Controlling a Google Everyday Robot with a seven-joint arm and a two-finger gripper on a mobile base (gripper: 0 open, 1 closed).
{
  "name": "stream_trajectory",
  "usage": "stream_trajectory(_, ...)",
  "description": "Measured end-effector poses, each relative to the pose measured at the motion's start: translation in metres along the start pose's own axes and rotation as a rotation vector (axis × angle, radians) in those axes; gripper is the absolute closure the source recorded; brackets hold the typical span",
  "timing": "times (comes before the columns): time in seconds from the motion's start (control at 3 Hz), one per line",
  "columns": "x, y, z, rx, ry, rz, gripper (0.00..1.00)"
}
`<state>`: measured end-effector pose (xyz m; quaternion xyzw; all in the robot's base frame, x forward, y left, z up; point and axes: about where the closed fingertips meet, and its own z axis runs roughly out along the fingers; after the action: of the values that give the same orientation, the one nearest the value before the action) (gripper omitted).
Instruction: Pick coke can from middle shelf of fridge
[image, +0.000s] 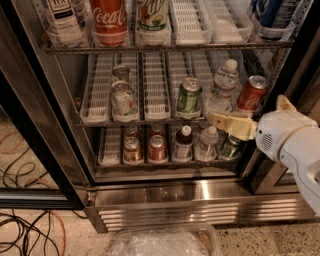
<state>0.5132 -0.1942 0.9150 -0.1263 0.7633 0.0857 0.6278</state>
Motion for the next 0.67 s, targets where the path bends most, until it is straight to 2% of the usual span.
stream_trajectory(0.33,0.026,-0.065,-0.016,0.164,-0.036,0.001,0.00)
stream_trajectory(0.67,0.065,-0.094,-0.038,0.281,-0.055,-0.004,0.00)
